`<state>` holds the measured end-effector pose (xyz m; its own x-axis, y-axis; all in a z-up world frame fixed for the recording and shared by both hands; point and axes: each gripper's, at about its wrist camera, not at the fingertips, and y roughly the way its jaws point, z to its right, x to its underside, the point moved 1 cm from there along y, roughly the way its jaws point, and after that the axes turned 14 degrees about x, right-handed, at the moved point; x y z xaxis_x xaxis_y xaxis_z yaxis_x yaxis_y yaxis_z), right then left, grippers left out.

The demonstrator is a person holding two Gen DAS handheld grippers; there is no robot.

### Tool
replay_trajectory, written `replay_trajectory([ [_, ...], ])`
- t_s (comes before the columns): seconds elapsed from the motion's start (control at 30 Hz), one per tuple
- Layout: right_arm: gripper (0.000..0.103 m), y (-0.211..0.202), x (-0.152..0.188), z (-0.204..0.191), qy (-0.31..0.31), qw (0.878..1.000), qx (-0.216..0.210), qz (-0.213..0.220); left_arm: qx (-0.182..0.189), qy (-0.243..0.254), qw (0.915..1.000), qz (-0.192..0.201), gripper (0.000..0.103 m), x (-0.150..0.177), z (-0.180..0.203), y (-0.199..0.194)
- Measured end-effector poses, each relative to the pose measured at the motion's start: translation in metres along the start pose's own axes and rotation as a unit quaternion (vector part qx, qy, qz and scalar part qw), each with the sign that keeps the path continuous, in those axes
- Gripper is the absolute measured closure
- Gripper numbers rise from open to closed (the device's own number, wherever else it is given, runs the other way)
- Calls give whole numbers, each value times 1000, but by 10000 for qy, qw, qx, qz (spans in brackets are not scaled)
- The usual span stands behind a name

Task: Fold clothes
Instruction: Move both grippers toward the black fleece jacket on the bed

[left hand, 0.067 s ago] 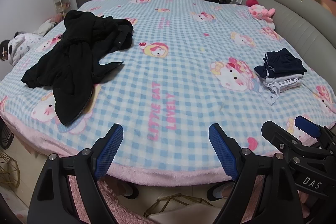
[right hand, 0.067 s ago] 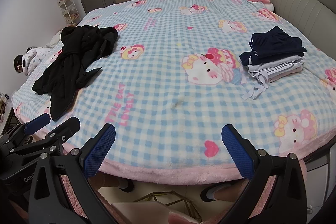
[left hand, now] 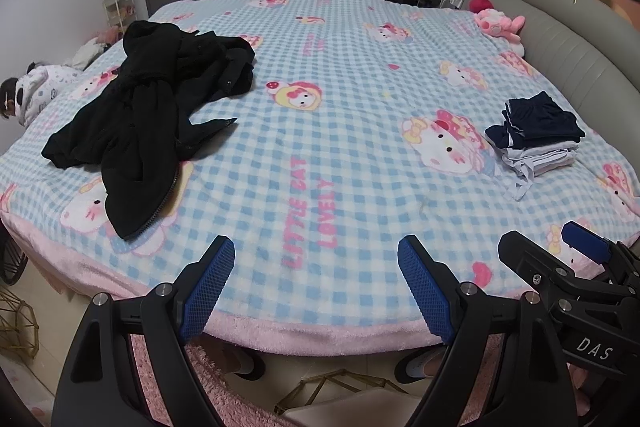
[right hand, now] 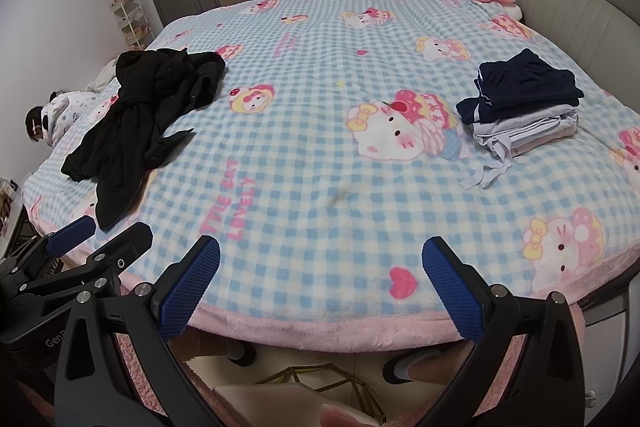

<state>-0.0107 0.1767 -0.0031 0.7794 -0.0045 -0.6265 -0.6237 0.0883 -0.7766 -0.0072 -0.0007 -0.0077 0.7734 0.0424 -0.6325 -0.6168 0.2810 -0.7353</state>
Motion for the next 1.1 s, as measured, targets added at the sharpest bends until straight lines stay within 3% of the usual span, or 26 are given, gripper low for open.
replay_trajectory([
  [0.27,1,0,1,0,-16,10000,-3,-70,6,1,10000,-41,17,-2,-4,1],
  [0.43,1,6,2,0,-34,9999,-68,-122,-177,120,9998,3,17,4,3,3],
  [0.67,1,10,1,-1,-47,9995,-326,-21,56,112,9999,-13,17,-2,-3,12],
  [0.93,1,16,-24,-32,-593,9974,-276,302,412,-84,9991,43,17,-17,-33,22],
  [1.1,1,22,-47,-67,-970,9934,-343,514,411,-134,9985,334,17,-42,-64,17],
])
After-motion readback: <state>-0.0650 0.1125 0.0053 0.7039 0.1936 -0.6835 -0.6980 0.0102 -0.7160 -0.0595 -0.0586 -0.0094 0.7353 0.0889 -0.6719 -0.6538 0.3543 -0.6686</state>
